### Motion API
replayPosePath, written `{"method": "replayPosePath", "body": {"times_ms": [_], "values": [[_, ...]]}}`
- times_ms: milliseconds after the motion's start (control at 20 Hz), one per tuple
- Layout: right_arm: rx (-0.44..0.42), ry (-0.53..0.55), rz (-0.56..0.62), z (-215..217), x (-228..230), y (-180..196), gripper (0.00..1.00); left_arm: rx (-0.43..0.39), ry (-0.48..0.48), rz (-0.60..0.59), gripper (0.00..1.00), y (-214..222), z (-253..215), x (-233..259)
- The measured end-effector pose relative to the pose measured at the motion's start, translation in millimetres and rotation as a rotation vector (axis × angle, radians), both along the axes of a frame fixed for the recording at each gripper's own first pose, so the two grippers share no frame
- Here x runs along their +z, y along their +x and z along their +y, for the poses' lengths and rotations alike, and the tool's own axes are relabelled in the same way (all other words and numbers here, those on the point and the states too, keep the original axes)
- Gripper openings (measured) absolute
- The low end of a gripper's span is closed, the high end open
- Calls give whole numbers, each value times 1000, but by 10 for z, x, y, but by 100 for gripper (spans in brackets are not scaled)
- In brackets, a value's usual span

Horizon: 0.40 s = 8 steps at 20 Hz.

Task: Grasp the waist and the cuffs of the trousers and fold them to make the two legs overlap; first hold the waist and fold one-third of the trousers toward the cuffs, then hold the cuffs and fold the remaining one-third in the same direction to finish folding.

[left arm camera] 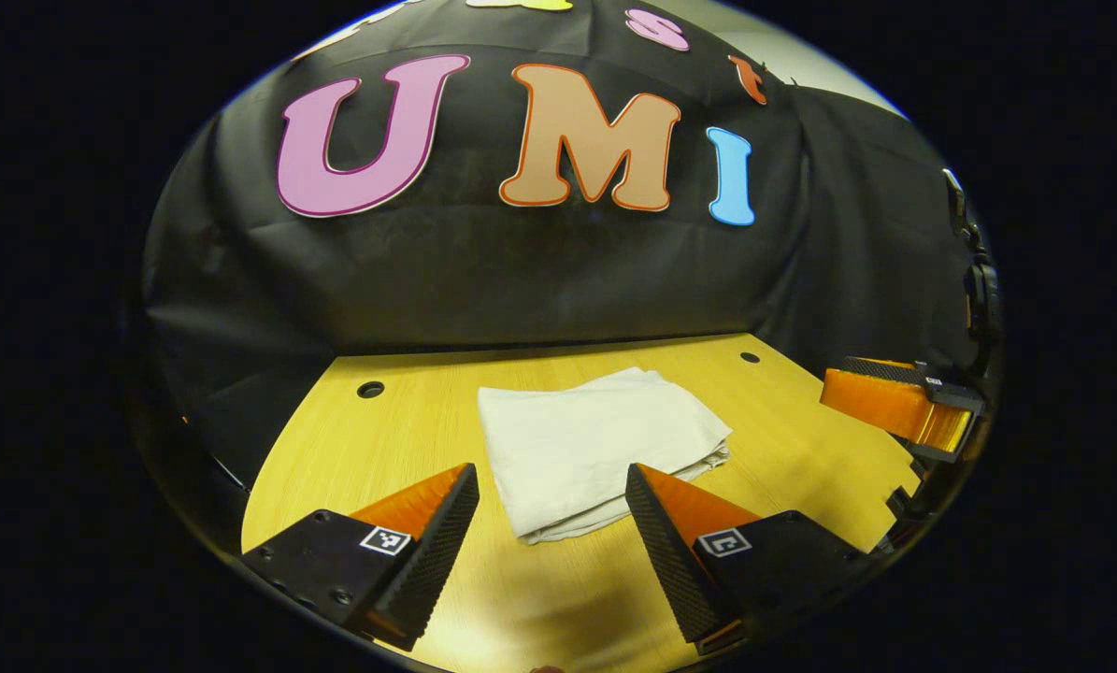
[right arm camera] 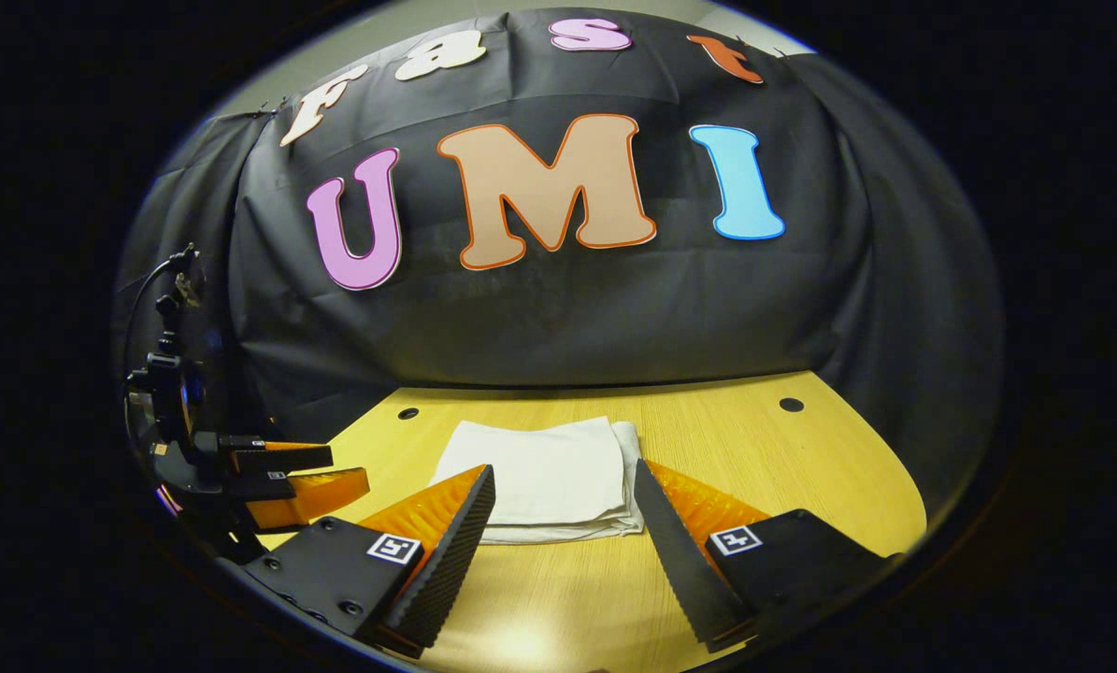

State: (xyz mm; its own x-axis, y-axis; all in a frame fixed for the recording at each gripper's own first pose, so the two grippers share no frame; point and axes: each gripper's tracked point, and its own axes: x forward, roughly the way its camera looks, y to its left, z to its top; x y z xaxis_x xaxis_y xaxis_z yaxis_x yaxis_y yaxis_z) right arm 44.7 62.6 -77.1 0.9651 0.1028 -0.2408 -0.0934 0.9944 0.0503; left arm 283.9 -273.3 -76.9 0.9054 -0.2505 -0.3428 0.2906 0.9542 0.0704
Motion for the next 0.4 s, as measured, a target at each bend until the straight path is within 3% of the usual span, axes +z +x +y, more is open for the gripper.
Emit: {"method": "replayPosePath", "body": {"times_ms": [350, 400], "values": [[-18, -11, -21, 92, 48, -43, 92, -19, -22, 7, 95, -34, 97, -22], [-19, -18, -19, 100, 41, -52, 97, -26, -33, 6, 95, -43, 88, -13]]}}
